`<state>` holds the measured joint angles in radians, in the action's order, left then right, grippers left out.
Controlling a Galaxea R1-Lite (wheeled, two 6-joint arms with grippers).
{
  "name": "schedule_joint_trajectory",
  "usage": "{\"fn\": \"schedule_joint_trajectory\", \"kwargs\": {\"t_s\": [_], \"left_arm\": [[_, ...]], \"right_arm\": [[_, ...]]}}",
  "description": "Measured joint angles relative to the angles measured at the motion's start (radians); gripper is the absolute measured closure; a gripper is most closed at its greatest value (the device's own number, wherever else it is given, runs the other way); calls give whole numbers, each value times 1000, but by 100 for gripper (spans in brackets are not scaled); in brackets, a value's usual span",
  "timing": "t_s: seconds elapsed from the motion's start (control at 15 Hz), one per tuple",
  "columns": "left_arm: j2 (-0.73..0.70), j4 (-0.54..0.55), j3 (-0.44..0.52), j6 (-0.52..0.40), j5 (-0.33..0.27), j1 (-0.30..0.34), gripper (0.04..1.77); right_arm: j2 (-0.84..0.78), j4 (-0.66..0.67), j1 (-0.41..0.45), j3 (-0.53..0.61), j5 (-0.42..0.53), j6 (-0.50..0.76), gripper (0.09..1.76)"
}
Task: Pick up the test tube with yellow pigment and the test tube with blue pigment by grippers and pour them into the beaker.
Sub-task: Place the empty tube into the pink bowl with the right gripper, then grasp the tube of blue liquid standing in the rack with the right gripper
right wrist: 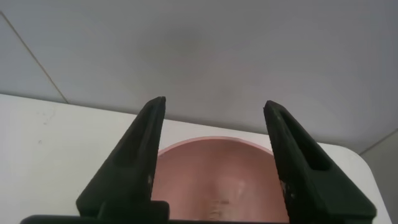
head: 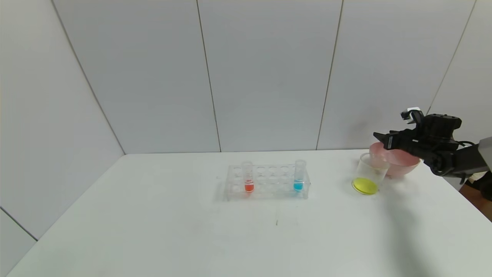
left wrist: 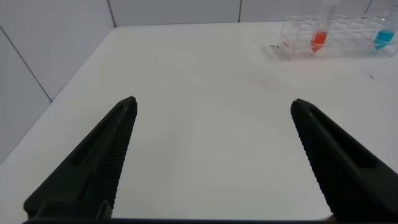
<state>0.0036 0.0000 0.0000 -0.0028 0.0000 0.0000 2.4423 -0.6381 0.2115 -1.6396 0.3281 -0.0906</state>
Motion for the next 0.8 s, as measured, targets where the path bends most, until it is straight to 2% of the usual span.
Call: {"fn": "schedule_joint_trajectory", "kwargs": {"t_s": [0.33,0.4,0.67,0.8], "left_arm": [[0,0,0,0,0,0,5],[0,0,0,0,0,0,5],[0,0,0,0,0,0,5],[0,0,0,0,0,0,5]], "right_arm": [[-71,-3,-36,66,-7,35,43],[-92,-6,-55,90,-32,41,39],[-182,-43,-190,205,-257,75,29],[-240,-82,-247,299,-291,95,26]]}}
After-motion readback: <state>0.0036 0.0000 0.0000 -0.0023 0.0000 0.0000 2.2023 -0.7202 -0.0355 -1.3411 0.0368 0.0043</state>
